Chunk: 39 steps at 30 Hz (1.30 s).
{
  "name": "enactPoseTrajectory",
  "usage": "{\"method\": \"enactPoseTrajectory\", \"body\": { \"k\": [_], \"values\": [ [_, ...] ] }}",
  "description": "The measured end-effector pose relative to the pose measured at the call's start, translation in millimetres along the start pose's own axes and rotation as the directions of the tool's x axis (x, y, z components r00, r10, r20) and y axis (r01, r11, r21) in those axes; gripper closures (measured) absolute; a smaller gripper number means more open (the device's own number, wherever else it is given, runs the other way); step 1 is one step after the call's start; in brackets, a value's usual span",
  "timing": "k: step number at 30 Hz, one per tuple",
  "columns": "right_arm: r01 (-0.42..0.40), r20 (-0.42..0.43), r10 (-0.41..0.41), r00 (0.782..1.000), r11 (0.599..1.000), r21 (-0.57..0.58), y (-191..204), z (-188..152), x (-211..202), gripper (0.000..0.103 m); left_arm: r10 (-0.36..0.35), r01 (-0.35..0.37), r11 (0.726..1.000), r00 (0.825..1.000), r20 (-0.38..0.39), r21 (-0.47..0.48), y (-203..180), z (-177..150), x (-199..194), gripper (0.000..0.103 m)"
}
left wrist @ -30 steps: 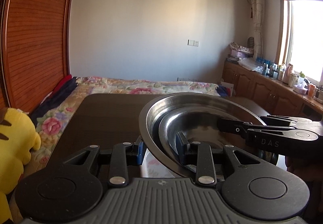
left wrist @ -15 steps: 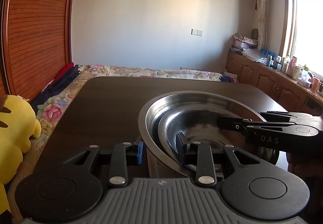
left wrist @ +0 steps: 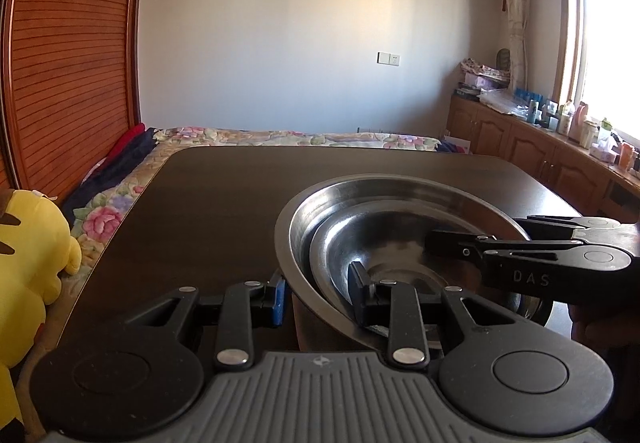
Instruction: Organize plates and bowls
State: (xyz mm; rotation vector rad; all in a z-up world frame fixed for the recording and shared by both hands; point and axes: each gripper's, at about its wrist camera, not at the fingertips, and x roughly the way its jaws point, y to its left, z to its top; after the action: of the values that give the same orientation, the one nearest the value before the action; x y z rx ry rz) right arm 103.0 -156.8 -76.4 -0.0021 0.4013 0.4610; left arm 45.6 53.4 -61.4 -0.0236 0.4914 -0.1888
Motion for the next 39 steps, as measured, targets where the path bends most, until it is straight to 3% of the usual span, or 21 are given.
{"method": "enactPoseTrajectory", "body": {
  "k": [10,12,13,15,17,25,31,35,39],
  "values": [
    [0.0,-0.008,0.0,1.0,1.0,0.001,-1,1,1,0.064,0.01,-0.01,1.0,1.0,0.002,-0.001,2,0,1,0.07],
    [0.027,-0.006,-0.027,1.0,1.0,-0.011,0,1,0,0.05,0.016,-0.016,1.0,1.0,0.004,-0.002,1,-1,0,0.069],
    [0.044,-0.002,-0.044,0.999,0.999,-0.016,0,1,0,0.037,0.018,-0.018,1.0,1.0,0.004,-0.002,1,-1,0,0.068],
    [0.06,0.011,-0.06,0.998,0.998,-0.013,-1,3,-3,0.029,0.022,-0.022,1.0,1.0,0.002,-0.003,1,-1,0,0.064],
    [0.054,0.017,-0.054,0.998,0.999,0.0,-3,4,-5,0.029,0.03,-0.03,1.0,1.0,0.003,-0.006,2,0,0,0.051],
    [0.071,0.055,-0.072,0.996,0.997,0.012,-9,8,-17,0.028,0.059,-0.059,0.998,0.998,0.03,-0.01,4,7,-9,0.023],
    [0.107,0.081,-0.107,0.991,0.994,0.01,-13,11,-31,0.024,0.065,-0.064,0.998,0.997,0.049,-0.005,-2,13,-15,0.009],
    [0.136,0.106,-0.137,0.985,0.991,0.017,-19,13,-44,0.011,0.065,-0.065,0.998,0.996,0.056,0.004,-11,16,-19,0.0],
    [0.163,0.136,-0.165,0.977,0.986,0.03,-25,14,-57,0.002,0.05,-0.051,0.998,0.997,0.065,0.022,-19,18,-23,0.0]
  ]
}}
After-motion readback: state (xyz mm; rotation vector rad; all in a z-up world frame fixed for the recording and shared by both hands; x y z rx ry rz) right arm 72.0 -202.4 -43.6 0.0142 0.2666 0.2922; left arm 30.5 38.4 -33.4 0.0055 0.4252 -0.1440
